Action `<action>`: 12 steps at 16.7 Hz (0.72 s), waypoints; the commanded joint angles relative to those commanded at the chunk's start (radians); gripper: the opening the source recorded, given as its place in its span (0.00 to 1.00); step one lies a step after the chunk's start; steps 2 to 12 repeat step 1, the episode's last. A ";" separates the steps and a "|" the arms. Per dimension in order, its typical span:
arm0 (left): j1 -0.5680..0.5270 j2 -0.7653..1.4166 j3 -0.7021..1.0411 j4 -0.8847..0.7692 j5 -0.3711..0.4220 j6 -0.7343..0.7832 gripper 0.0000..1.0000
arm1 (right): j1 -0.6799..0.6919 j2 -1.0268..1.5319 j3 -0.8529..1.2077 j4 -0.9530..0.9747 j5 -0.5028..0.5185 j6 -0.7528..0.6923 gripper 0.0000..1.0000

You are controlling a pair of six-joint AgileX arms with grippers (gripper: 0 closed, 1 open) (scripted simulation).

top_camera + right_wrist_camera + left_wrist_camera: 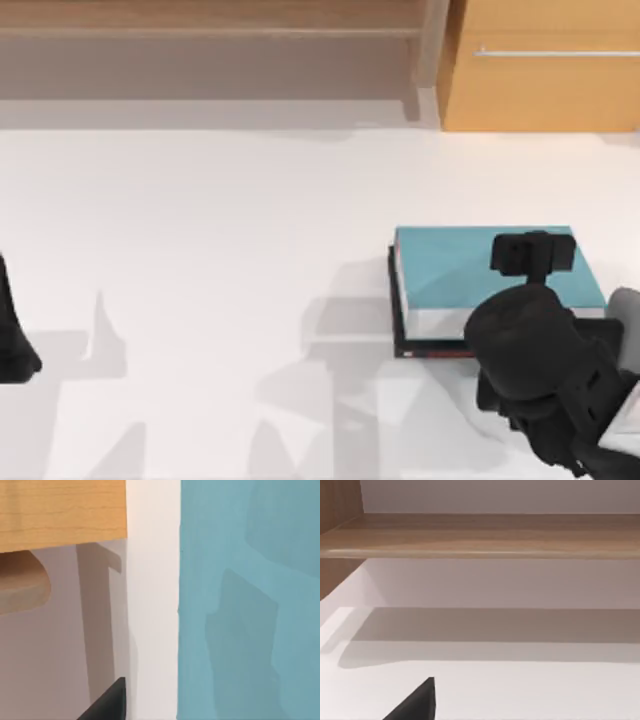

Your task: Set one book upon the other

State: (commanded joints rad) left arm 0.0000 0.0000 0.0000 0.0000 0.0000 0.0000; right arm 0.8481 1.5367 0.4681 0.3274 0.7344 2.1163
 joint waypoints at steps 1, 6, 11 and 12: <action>0.000 0.000 0.000 0.000 0.000 0.000 1.00 | 0.000 0.000 0.000 0.000 0.000 0.000 1.00; 0.000 0.000 0.000 0.000 0.000 0.000 1.00 | 0.000 0.000 0.000 0.000 0.000 0.000 1.00; 0.000 0.000 0.000 0.000 0.000 0.000 1.00 | 0.000 0.000 0.000 0.000 0.000 0.000 1.00; 0.000 0.000 0.000 0.000 0.000 0.000 1.00 | 0.000 0.000 0.000 0.000 0.000 0.000 1.00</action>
